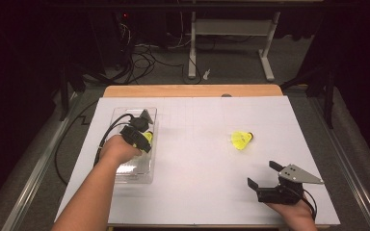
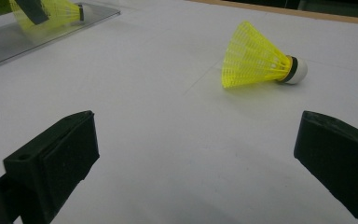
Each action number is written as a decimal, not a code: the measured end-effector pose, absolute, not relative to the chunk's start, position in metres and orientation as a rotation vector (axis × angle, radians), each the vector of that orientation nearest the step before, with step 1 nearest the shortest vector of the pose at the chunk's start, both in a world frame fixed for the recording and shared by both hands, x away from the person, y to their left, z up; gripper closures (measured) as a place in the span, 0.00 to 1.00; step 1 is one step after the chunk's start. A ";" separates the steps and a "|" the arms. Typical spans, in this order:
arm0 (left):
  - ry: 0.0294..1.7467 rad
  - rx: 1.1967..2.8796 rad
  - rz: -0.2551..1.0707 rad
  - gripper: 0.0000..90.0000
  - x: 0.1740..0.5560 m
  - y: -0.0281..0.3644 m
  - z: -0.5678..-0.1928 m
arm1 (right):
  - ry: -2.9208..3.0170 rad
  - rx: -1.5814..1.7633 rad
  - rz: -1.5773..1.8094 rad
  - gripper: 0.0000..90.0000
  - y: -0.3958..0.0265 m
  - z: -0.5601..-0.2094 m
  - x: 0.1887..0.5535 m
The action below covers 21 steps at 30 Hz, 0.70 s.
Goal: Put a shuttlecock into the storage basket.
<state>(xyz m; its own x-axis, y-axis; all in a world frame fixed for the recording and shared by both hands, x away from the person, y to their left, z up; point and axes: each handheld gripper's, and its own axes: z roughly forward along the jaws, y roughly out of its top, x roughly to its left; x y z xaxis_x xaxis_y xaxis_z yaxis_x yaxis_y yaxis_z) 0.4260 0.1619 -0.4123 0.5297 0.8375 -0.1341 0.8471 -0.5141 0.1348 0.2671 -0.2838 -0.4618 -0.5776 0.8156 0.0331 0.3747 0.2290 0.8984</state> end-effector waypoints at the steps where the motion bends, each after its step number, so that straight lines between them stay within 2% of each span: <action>1: 1.442 2.582 -0.080 0.74 0.426 0.163 -0.412 | 2.060 1.096 1.313 0.01 -0.284 -0.462 0.267; 16: 1.437 2.586 -0.117 0.64 0.412 0.172 -0.402 | 2.066 1.088 1.309 0.01 -0.281 -0.462 0.267; 21: 1.452 2.584 -0.144 0.58 0.407 0.178 -0.398 | 2.067 1.089 1.307 0.01 -0.281 -0.462 0.267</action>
